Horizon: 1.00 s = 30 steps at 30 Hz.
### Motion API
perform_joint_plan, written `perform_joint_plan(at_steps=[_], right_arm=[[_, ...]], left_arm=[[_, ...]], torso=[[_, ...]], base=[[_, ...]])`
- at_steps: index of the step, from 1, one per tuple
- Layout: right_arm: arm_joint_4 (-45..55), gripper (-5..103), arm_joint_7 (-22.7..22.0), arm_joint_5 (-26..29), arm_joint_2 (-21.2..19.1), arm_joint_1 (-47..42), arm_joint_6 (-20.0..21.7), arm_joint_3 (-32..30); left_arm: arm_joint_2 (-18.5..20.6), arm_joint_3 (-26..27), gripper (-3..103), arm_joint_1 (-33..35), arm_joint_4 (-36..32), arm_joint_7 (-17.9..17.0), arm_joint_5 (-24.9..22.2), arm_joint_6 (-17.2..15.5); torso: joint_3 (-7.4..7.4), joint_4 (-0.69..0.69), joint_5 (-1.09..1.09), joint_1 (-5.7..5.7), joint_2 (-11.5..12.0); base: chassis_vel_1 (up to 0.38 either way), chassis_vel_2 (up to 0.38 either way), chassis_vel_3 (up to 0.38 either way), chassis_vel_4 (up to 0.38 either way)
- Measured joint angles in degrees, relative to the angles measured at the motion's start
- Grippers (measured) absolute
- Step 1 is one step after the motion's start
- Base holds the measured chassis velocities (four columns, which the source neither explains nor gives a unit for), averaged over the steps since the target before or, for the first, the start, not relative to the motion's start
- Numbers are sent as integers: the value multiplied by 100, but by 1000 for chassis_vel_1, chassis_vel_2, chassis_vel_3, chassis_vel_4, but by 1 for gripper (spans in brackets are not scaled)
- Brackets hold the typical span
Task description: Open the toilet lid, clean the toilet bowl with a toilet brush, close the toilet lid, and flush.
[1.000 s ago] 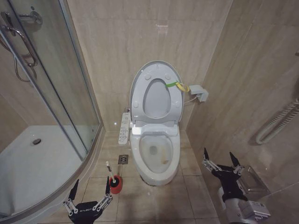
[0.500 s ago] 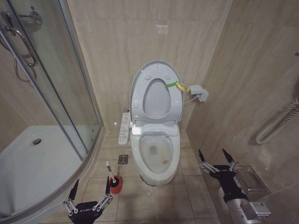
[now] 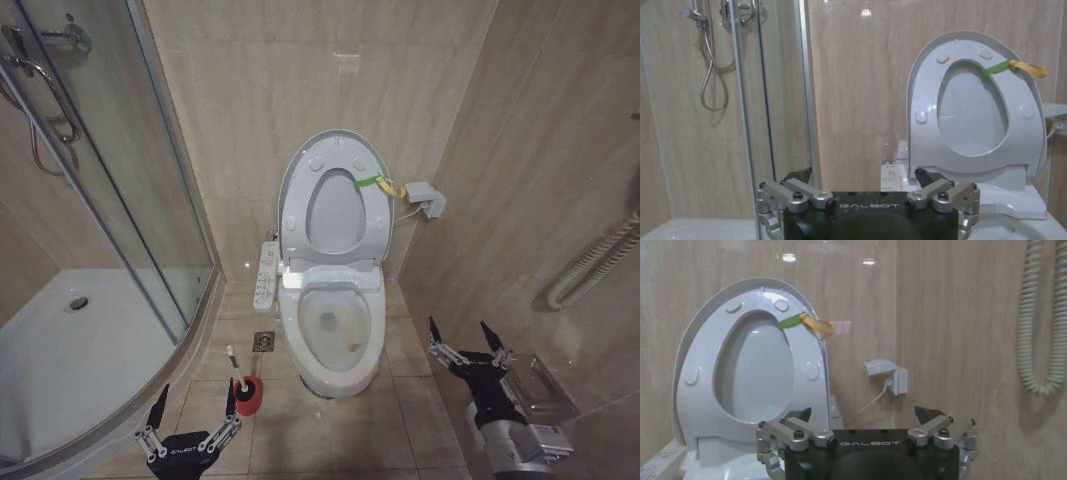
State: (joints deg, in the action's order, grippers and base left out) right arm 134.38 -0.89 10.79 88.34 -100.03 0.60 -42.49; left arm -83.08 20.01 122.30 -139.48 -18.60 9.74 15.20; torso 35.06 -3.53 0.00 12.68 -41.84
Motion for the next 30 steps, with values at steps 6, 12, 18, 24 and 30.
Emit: perform_joint_plan(at_steps=[6,12,18,24,30], right_arm=[[145,100,-45,-1,18,-193,-16,70],[178,100,-36,25,-27,-169,31,74],[179,100,-37,31,-55,-169,69,59],[200,100,-45,30,-62,-176,135,54],[200,100,-48,30,-62,-177,137,52]], left_arm=[[0,0,100,0,0,0,0,0],[0,0,100,0,0,0,0,0],[0,0,100,0,0,0,0,0],[0,0,100,0,0,0,0,0],[0,0,100,0,0,0,0,0]], torso=[[0,-1,0,0,0],[0,0,0,0,0],[0,0,0,0,0],[0,0,0,0,0],[0,0,0,0,0]], base=[[0,0,0,0],[0,0,0,0],[0,0,0,0],[0,0,0,0],[0,0,0,0]])
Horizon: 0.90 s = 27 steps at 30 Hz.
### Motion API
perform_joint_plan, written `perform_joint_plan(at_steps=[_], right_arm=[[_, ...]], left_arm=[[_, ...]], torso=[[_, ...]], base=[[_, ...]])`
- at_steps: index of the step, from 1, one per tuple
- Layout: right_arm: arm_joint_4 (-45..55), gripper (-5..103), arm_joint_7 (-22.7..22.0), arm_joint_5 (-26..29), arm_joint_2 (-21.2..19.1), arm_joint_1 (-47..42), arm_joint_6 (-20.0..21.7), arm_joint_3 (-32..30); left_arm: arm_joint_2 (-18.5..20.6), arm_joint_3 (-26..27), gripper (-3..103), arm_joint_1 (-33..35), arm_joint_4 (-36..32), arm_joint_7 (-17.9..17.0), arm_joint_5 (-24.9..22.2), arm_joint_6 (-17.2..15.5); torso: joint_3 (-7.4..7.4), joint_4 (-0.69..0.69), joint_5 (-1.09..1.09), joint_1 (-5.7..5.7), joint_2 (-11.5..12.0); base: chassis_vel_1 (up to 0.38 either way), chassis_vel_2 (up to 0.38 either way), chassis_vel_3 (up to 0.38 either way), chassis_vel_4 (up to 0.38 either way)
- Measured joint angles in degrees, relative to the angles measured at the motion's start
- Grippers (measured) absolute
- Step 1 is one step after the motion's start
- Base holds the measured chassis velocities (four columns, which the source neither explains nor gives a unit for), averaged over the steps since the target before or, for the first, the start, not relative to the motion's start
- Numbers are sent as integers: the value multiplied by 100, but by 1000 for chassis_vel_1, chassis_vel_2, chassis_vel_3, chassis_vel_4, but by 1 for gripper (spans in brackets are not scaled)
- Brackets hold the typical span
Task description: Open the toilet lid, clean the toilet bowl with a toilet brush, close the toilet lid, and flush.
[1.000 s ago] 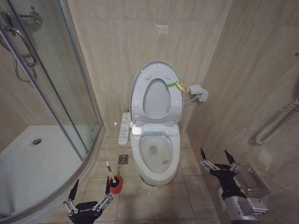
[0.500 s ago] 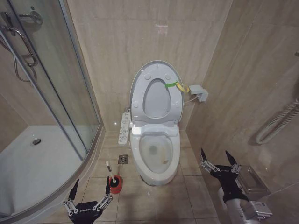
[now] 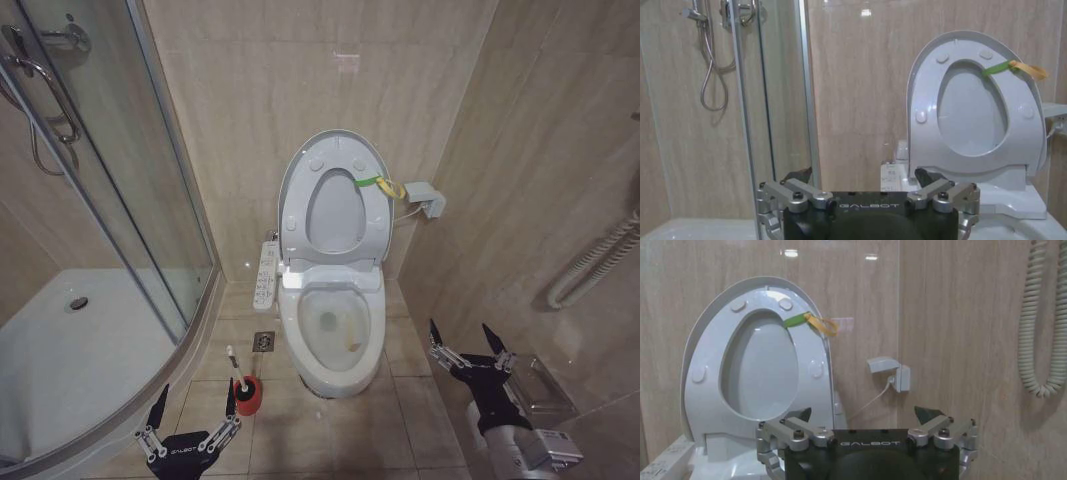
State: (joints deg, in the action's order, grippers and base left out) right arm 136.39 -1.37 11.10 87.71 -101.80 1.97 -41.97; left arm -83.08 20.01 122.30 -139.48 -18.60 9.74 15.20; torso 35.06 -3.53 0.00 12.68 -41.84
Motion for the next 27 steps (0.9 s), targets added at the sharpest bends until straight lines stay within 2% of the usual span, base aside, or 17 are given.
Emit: perform_joint_plan(at_steps=[27], right_arm=[[0,100,1,1,0,1,-3,-4]], left_arm=[[0,0,100,0,0,0,0,0]], torso=[[0,0,0,0,0]], base=[[0,0,0,0]])
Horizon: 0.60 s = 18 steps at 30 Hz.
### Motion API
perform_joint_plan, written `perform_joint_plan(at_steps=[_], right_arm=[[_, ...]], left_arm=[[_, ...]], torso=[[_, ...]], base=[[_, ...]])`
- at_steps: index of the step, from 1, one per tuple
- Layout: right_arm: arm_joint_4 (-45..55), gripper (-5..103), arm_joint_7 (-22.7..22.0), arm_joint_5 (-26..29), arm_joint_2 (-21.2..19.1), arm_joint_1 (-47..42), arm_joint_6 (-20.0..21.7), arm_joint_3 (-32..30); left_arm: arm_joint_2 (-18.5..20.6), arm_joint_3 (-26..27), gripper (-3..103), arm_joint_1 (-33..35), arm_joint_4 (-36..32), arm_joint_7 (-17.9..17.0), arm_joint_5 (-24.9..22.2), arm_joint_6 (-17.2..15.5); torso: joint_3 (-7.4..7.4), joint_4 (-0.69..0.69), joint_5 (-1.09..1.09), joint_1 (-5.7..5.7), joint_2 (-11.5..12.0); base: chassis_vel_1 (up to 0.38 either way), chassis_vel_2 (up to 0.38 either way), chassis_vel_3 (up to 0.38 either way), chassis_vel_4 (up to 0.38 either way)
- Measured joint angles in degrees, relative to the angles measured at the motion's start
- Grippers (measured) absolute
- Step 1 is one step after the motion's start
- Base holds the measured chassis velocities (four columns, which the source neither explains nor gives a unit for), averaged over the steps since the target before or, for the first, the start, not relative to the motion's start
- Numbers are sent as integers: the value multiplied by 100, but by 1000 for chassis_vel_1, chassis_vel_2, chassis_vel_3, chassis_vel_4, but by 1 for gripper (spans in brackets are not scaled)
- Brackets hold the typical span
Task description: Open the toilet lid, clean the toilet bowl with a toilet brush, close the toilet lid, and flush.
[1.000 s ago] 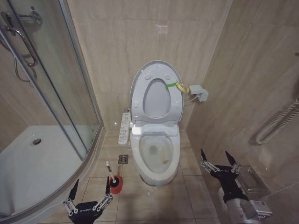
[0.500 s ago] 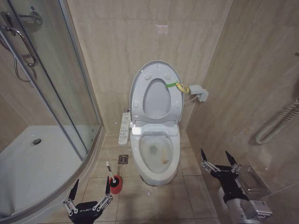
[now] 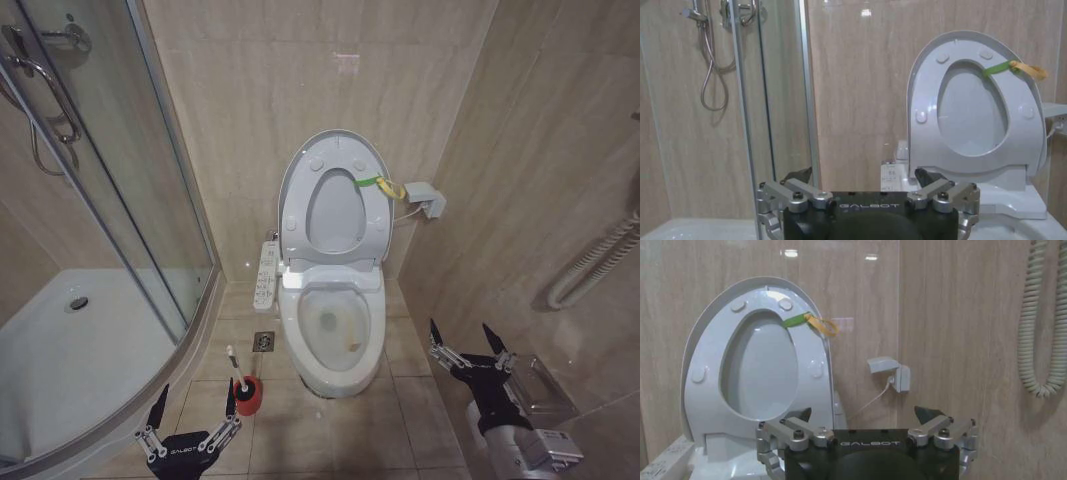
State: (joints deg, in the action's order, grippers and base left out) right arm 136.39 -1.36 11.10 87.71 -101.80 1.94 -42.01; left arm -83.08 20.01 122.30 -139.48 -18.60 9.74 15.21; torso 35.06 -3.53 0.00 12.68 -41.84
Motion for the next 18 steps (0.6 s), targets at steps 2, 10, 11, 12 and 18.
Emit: perform_joint_plan(at_steps=[2,10,11,12,18], right_arm=[[0,100,0,0,0,0,-1,0],[-2,100,0,0,0,0,-2,0],[-2,100,0,0,0,0,-2,0],[-3,100,0,0,0,0,-2,0],[-3,100,0,0,0,0,-2,0]], left_arm=[[0,0,100,0,0,0,0,0],[0,0,100,0,0,0,0,0],[0,0,100,0,0,0,0,0],[0,0,100,0,0,0,0,0],[0,0,100,0,0,0,0,0]], torso=[[0,0,0,0,0],[0,0,0,0,0],[0,0,0,0,0],[0,0,0,0,0],[0,0,0,0,0]], base=[[0,0,0,0],[0,0,0,0],[0,0,0,0],[0,0,0,0],[0,0,0,0]])
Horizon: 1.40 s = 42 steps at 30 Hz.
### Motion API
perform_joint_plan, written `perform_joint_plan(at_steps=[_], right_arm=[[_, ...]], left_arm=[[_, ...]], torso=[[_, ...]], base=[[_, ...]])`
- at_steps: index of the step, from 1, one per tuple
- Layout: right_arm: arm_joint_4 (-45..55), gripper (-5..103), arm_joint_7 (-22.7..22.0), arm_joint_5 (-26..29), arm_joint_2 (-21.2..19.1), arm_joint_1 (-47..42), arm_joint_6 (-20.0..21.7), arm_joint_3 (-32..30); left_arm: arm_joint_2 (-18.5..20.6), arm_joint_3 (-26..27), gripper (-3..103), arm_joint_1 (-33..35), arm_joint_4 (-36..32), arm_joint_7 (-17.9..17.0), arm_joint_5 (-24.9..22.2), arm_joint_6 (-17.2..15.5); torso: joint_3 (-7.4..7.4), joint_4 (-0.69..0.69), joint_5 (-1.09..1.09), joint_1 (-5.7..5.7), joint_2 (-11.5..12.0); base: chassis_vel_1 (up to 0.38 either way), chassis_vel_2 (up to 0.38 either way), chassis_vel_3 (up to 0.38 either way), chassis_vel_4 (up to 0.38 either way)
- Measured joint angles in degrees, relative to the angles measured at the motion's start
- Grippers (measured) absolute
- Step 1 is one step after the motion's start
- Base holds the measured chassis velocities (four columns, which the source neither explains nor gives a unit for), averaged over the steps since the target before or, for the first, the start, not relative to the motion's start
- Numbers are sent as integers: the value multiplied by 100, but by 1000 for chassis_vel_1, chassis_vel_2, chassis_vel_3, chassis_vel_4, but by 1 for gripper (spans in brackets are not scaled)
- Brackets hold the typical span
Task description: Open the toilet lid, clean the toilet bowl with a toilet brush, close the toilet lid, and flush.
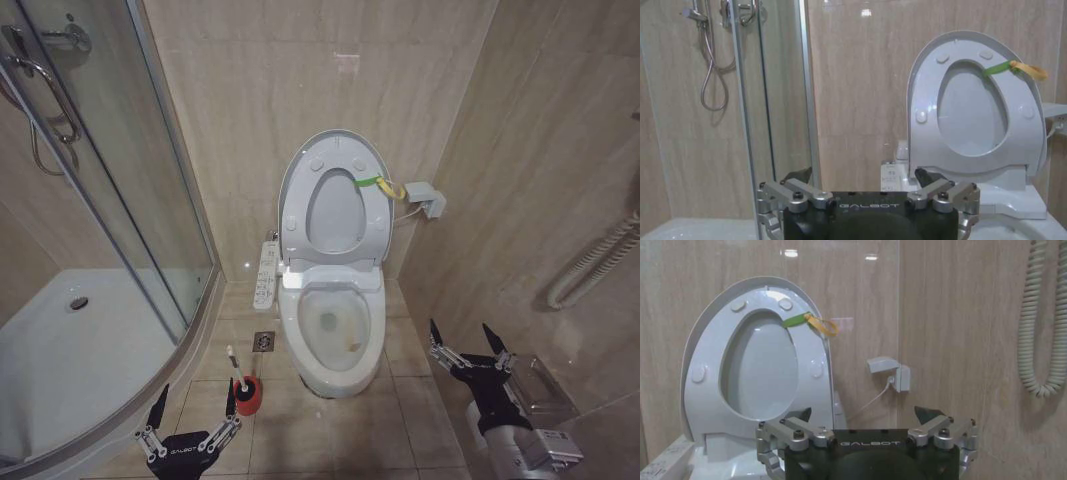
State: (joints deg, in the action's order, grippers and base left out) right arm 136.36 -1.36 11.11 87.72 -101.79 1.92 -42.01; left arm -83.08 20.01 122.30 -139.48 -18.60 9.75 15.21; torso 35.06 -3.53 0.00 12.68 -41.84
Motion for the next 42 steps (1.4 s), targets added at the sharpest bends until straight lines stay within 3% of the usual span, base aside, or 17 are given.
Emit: perform_joint_plan(at_steps=[42], right_arm=[[0,100,0,0,0,0,0,0]], left_arm=[[0,0,100,0,0,0,0,0]], torso=[[0,0,0,0,0]], base=[[0,0,0,0]])
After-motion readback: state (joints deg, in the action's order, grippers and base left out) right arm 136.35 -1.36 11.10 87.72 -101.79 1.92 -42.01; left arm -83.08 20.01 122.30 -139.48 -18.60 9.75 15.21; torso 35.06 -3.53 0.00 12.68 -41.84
